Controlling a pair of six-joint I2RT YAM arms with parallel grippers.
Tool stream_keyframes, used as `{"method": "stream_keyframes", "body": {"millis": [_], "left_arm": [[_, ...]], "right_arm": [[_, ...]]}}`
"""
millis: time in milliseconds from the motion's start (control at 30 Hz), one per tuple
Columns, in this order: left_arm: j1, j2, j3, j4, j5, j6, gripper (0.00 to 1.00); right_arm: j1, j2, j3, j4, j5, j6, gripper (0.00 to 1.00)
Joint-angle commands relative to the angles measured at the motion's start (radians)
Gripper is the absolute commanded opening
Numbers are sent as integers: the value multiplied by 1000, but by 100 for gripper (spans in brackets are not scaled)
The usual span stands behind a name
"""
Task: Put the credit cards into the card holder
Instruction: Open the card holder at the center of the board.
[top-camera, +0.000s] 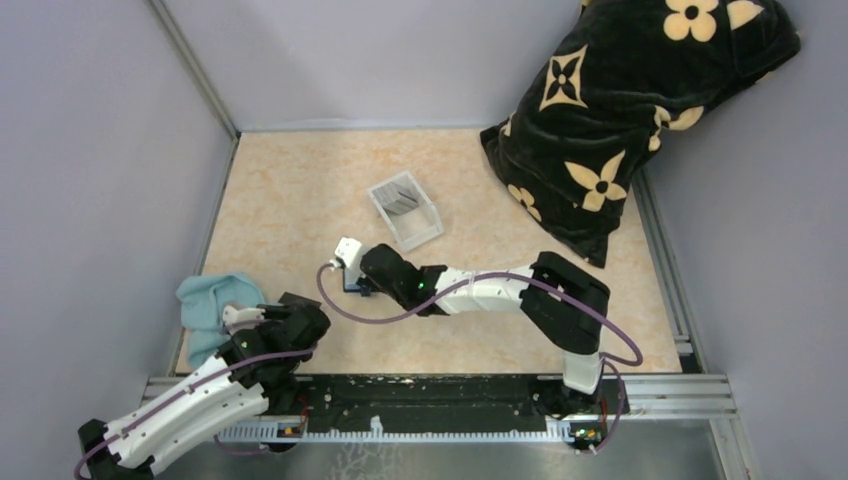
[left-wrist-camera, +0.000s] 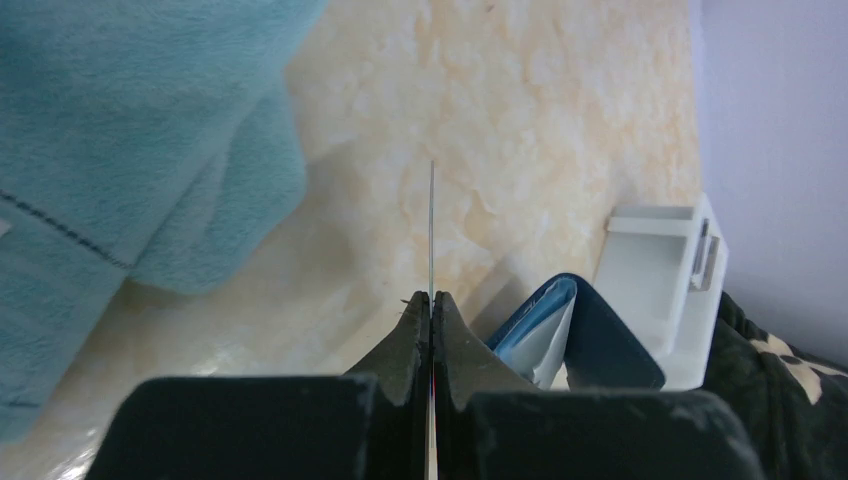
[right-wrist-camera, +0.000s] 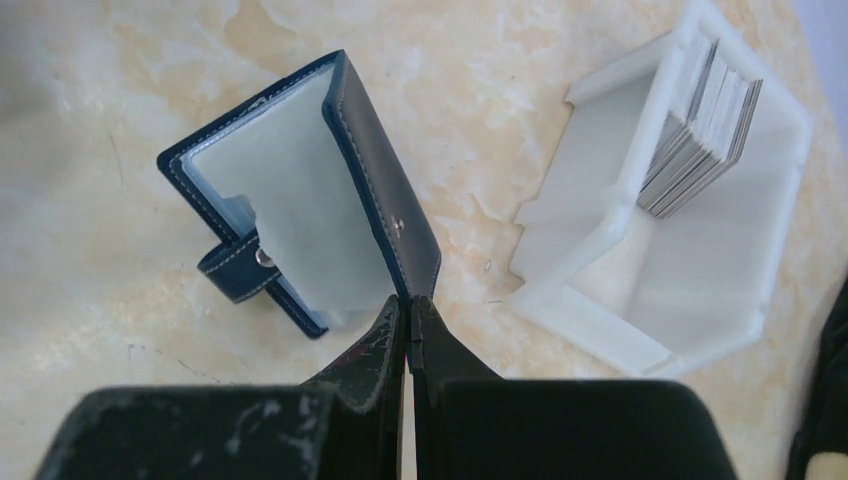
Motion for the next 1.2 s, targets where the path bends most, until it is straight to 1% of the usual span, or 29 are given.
{"method": "stream_keyframes", "body": {"millis": [0,67,133,233,300,400,467,567,700,900,1033,1167], "left_arm": [[-4,-9,1,191,-94,194,0],[-4,-2,13,265,-104,299,0],[-5,12,23,329,-104,361,0],[-5,34,33,461,-88,511,0],[-4,49,38,532,-69,585,0],[-4,66,42,663,-28,739,0],[-3,77,50,733,6,834,0],[-3,94,68,792,62,917,0],[-3,123,90,872,174,1023,0],[-3,203,134,924,369,1116,0],[-3,234,155,916,462,1134,0],[-3,236,141,924,513,1136,0]], "right_arm": [[-49,-82,172,-178,-64,185,0],[-71,-85,239,-283,-71,235,0],[-92,-76,317,-391,-93,284,0],[-125,-53,411,-535,-153,352,0],[-140,-59,419,-578,-181,392,0],[-167,-102,361,-599,-261,481,0],[-179,-142,306,-598,-313,537,0],[-183,-218,210,-578,-366,636,0],[-189,-319,84,-485,-447,810,0],[-198,-434,-3,-380,-526,1055,0],[-236,-470,-75,-303,-581,1193,0],[-274,-467,-161,-204,-648,1259,0]]}}
